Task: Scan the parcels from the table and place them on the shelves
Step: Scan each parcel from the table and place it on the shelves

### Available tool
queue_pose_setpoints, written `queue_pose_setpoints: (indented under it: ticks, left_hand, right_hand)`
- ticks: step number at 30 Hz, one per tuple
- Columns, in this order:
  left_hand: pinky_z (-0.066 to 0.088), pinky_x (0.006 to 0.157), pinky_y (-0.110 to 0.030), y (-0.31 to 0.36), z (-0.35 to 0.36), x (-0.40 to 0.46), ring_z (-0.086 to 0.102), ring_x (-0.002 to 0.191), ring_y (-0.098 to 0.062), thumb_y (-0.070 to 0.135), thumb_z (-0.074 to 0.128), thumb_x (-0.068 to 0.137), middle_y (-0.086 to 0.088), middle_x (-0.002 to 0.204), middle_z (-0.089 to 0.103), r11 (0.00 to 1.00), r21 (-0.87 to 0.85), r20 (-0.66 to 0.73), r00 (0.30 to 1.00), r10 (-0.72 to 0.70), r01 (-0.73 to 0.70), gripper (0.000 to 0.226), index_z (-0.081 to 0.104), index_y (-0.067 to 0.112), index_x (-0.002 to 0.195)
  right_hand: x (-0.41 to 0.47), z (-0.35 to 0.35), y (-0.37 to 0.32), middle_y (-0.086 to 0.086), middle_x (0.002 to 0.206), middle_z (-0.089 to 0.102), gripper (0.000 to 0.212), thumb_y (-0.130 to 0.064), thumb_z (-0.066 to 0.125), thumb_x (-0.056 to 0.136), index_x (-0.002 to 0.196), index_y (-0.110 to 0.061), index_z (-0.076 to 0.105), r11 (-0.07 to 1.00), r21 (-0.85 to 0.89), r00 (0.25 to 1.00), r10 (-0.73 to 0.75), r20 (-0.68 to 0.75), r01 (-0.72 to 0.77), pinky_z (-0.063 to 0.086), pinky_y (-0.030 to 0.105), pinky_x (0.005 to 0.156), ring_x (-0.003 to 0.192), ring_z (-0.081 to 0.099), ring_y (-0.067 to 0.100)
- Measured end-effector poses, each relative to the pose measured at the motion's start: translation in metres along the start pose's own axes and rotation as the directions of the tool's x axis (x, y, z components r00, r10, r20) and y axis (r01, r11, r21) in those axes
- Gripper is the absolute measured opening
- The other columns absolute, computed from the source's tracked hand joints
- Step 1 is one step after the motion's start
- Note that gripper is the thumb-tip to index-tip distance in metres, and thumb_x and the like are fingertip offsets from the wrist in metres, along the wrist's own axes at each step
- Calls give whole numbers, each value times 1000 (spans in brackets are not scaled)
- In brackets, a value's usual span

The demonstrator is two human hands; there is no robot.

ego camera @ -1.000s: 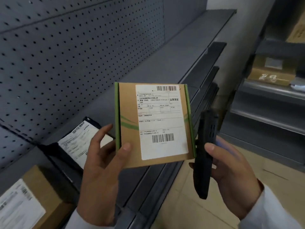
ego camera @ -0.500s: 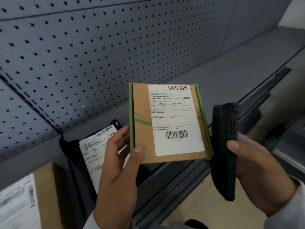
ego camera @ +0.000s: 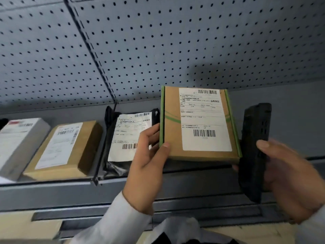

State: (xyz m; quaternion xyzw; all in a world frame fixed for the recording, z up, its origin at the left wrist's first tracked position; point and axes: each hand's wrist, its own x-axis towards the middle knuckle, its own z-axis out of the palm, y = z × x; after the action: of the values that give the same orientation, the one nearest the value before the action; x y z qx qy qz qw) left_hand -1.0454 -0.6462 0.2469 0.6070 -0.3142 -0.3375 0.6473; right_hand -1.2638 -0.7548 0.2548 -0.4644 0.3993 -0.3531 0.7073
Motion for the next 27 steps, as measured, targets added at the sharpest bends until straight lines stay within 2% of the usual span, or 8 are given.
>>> queue_pose_setpoints:
  ticks: [4, 7, 8, 12, 16, 18, 22, 27]
  left_hand:
    - [51, 100, -37, -5, 23, -17, 63, 115, -17, 2, 51, 98, -3, 124, 66, 999, 32, -50, 999, 11, -10, 37, 51, 17, 131]
    - [49, 102, -35, -8, 36, -22, 63, 116, -17, -2, 50, 98, -5, 124, 67, 999, 44, -73, 997, 23, -20, 38, 50, 13, 133]
    - [49, 103, -37, -9, 40, -22, 62, 117, -18, -2, 49, 98, -6, 125, 67, 999, 36, -73, 997, 22, -19, 39, 50, 13, 134]
    - [48, 105, -32, -16, 54, -17, 61, 121, -17, -4, 46, 99, -5, 129, 65, 1000, 23, -94, 996, 0, 2, 42, 50, 11, 138]
    - [46, 105, -27, -25, 64, -12, 60, 122, -13, -4, 44, 100, -1, 130, 65, 999, 41, -155, 988, 8, -2, 42, 50, 9, 139]
    - [47, 103, -24, -28, 67, -11, 61, 120, -11, -3, 44, 100, 2, 126, 67, 999, 51, -189, 982, 6, 4, 41, 53, 9, 138]
    - [45, 109, -37, -33, 71, -15, 61, 120, -15, 0, 45, 101, 0, 125, 68, 998, 63, -230, 973, -16, 31, 38, 55, 10, 135]
    - [42, 111, -46, -38, 71, -18, 60, 122, -16, 5, 46, 101, 1, 125, 68, 996, 84, -281, 960, -7, 32, 35, 57, 13, 134]
  right_hand:
    - [8, -26, -2, 24, 116, 71, 38, -30, 70, 69, 101, -8, 74, 999, 45, 999, 24, 37, -26, 59, 47, 79, 98, 67, 35]
    - [12, -42, -5, 32, 121, 62, 99, -47, 95, 40, 118, 5, 62, 999, 31, 996, 23, 83, -26, 59, 51, 81, 106, 60, 41]
    - [13, -45, -7, 34, 124, 60, 106, -48, 97, 37, 120, 7, 60, 999, 35, 995, 25, 92, -28, 60, 51, 81, 106, 59, 40]
    - [17, -52, -11, 19, 106, 71, 68, -47, 91, 41, 99, -15, 76, 999, 50, 988, -8, 153, 1, 60, 47, 78, 91, 64, 31]
    - [20, -55, -10, 5, 90, 73, 81, -59, 95, 23, 94, -21, 79, 999, 37, 984, -15, 175, 9, 60, 46, 78, 75, 69, 18]
    - [20, -56, -10, 3, 88, 75, 72, -56, 94, 32, 94, -23, 80, 1000, 25, 983, -17, 181, 12, 57, 47, 79, 74, 70, 17]
    - [15, -59, -11, -1, 78, 73, 19, -31, 72, 65, 81, -24, 79, 997, 77, 982, 3, 190, -18, 55, 49, 80, 69, 69, 14]
    - [11, -60, -7, -2, 77, 73, 16, -26, 71, 67, 81, -22, 79, 994, 104, 978, -1, 208, -21, 58, 47, 76, 69, 68, 11]
